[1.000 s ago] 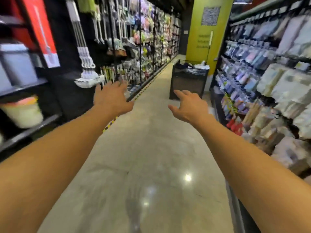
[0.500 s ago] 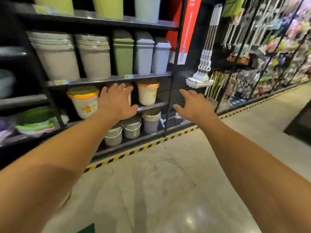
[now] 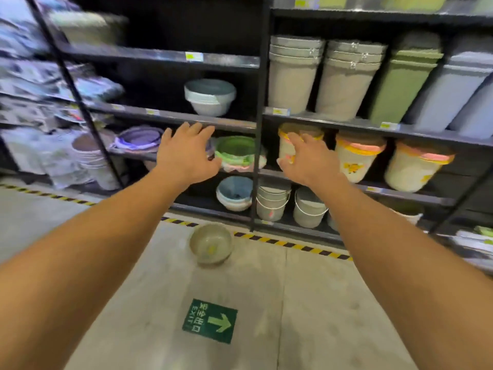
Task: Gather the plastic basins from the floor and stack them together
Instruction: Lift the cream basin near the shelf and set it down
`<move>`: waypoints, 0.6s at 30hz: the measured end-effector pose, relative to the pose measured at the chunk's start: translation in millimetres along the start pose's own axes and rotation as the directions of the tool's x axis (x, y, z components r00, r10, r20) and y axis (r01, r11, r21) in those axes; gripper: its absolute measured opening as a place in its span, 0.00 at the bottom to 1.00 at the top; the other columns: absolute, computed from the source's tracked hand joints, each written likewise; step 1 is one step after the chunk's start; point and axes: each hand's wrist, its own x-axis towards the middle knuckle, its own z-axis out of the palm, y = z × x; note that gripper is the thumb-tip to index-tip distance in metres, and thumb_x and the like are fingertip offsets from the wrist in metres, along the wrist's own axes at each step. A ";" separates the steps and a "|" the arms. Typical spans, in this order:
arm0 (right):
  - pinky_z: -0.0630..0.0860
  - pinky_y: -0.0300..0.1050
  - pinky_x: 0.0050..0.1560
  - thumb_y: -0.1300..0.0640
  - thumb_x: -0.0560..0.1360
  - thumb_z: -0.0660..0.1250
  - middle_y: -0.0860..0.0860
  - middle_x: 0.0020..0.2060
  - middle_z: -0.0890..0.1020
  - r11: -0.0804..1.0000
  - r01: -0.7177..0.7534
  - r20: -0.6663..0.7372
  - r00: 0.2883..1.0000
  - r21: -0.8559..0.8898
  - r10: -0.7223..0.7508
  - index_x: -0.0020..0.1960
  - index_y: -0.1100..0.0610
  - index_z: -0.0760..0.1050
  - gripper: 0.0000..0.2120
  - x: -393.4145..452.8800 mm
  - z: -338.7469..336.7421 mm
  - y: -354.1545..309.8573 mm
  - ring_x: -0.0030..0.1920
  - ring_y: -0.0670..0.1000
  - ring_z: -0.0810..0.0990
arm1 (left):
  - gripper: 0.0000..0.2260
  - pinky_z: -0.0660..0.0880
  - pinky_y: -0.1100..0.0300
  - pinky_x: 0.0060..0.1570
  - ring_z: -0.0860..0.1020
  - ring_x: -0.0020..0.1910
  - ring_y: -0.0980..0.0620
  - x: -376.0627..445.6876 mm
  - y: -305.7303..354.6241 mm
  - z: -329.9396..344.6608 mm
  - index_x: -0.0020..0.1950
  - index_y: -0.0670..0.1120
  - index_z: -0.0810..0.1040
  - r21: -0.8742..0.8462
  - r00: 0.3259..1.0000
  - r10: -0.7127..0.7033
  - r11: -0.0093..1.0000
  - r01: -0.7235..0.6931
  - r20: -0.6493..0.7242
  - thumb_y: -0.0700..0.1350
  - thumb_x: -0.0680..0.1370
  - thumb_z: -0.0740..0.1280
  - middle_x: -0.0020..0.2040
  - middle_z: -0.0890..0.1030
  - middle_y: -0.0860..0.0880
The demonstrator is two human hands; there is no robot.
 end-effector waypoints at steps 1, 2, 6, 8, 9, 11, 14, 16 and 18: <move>0.73 0.58 0.58 0.38 0.77 0.61 0.55 0.72 0.69 0.999 0.038 0.001 0.999 0.010 -0.038 0.79 0.49 0.58 0.34 15.3 10.5 -18.4 0.68 0.62 0.70 | 0.34 0.59 0.38 0.71 0.65 0.74 0.42 1.2 -20.6 6.5 0.76 0.49 0.67 0.013 0.999 -0.036 0.999 0.036 0.004 0.61 0.74 0.66 0.74 0.70 0.46; 0.73 0.58 0.58 0.38 0.77 0.61 0.55 0.72 0.69 0.997 0.072 0.010 0.997 0.016 -0.072 0.79 0.49 0.58 0.34 30.2 20.8 -36.5 0.68 0.62 0.70 | 0.34 0.58 0.38 0.71 0.64 0.75 0.42 3.1 -40.8 13.3 0.77 0.50 0.66 0.017 0.997 -0.072 0.997 0.072 0.012 0.61 0.74 0.66 0.75 0.69 0.46; 0.73 0.60 0.60 0.38 0.77 0.61 0.54 0.73 0.67 0.989 0.149 0.071 0.986 0.023 -0.150 0.79 0.48 0.56 0.34 81.8 63.7 -97.4 0.69 0.62 0.69 | 0.35 0.59 0.38 0.73 0.62 0.76 0.43 14.6 -112.0 44.3 0.78 0.51 0.64 0.069 0.982 -0.179 0.982 0.175 0.058 0.64 0.74 0.64 0.76 0.67 0.47; 0.72 0.61 0.60 0.38 0.77 0.60 0.53 0.73 0.67 0.987 0.157 0.091 0.983 0.018 -0.158 0.79 0.48 0.56 0.34 102.1 83.5 -116.4 0.69 0.62 0.68 | 0.34 0.60 0.38 0.72 0.63 0.75 0.42 22.8 -138.1 59.6 0.77 0.51 0.64 0.082 0.977 -0.198 0.978 0.192 0.082 0.64 0.75 0.64 0.75 0.68 0.47; 0.72 0.61 0.60 0.38 0.77 0.60 0.53 0.73 0.67 0.986 0.163 0.101 0.981 0.016 -0.164 0.79 0.47 0.56 0.34 110.9 93.9 -123.0 0.69 0.61 0.68 | 0.33 0.61 0.38 0.71 0.64 0.75 0.42 27.1 -148.5 67.9 0.77 0.51 0.64 0.083 0.975 -0.203 0.977 0.196 0.088 0.63 0.74 0.64 0.75 0.69 0.46; 0.72 0.61 0.60 0.38 0.77 0.59 0.52 0.73 0.67 0.984 0.177 0.120 0.977 0.018 -0.178 0.79 0.47 0.55 0.34 130.2 113.6 -132.2 0.69 0.61 0.68 | 0.33 0.61 0.37 0.71 0.66 0.73 0.42 36.9 -164.3 86.5 0.76 0.52 0.65 0.072 0.972 -0.214 0.976 0.207 0.096 0.62 0.74 0.65 0.73 0.70 0.46; 0.73 0.60 0.58 0.37 0.77 0.59 0.53 0.72 0.68 0.983 0.186 0.138 0.973 0.011 -0.185 0.78 0.47 0.56 0.33 165.2 139.8 -139.6 0.68 0.61 0.70 | 0.34 0.58 0.38 0.74 0.62 0.76 0.44 59.2 -178.3 116.9 0.78 0.52 0.62 0.040 0.957 -0.246 0.969 0.243 0.153 0.62 0.74 0.66 0.76 0.67 0.47; 0.73 0.59 0.57 0.37 0.77 0.59 0.53 0.71 0.69 0.982 0.188 0.139 0.972 0.010 -0.188 0.78 0.47 0.56 0.33 190.3 158.2 -140.6 0.67 0.61 0.70 | 0.34 0.56 0.39 0.75 0.60 0.77 0.45 78.4 -183.0 139.1 0.78 0.52 0.62 0.037 0.953 -0.245 0.969 0.243 0.178 0.61 0.75 0.66 0.77 0.66 0.48; 0.72 0.59 0.58 0.37 0.77 0.60 0.53 0.71 0.69 0.983 0.183 0.141 0.973 0.014 -0.183 0.78 0.47 0.56 0.34 216.6 179.8 -138.6 0.67 0.61 0.70 | 0.33 0.57 0.39 0.74 0.61 0.76 0.45 100.3 -186.2 163.4 0.77 0.51 0.63 0.054 0.955 -0.232 0.973 0.226 0.187 0.60 0.75 0.66 0.76 0.67 0.48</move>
